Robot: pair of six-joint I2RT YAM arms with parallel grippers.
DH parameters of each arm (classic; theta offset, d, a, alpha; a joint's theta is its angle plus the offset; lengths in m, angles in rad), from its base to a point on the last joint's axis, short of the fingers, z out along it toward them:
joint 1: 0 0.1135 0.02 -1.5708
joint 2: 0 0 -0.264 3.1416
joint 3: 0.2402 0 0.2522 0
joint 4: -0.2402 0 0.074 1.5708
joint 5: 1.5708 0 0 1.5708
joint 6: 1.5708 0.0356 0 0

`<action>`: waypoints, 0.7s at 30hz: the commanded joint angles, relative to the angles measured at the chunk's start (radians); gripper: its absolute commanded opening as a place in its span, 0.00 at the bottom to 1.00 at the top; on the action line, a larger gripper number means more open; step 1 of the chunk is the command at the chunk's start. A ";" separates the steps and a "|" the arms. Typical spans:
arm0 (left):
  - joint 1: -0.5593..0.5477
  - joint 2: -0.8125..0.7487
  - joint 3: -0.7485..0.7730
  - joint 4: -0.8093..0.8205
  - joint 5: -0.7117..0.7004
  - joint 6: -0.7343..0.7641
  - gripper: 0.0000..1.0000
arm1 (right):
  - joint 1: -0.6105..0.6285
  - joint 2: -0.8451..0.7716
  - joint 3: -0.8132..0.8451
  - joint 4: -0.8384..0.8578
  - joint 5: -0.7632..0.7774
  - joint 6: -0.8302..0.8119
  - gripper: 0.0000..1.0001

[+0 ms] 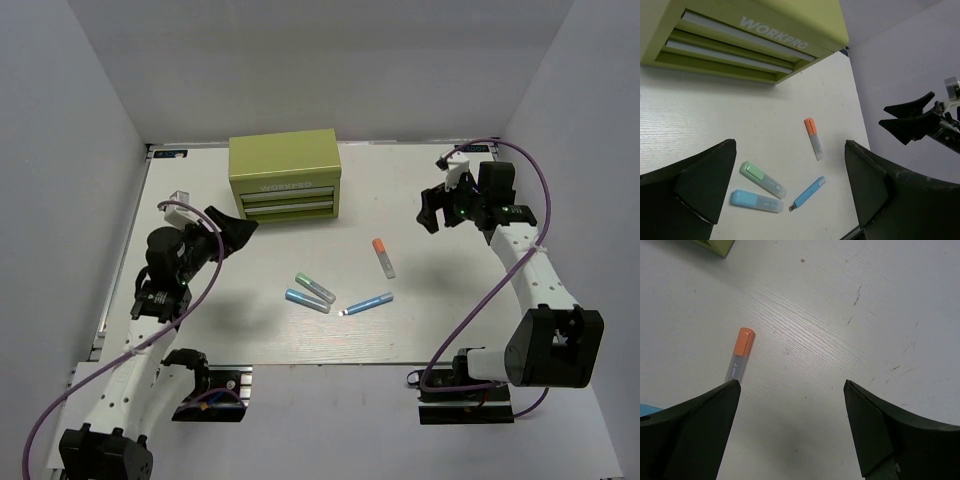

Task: Sort the stationery into containers
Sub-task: Open the drawer in the storage box.

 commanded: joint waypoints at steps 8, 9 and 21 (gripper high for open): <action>-0.003 0.073 -0.034 0.094 0.072 -0.060 1.00 | 0.018 0.014 0.074 -0.075 -0.331 -0.248 0.87; -0.003 0.073 -0.034 0.106 0.061 -0.070 1.00 | 0.029 0.020 0.083 -0.082 -0.338 -0.254 0.85; -0.003 0.112 -0.179 0.324 -0.043 -0.256 0.68 | 0.284 0.138 0.296 -0.061 -0.304 -0.515 0.83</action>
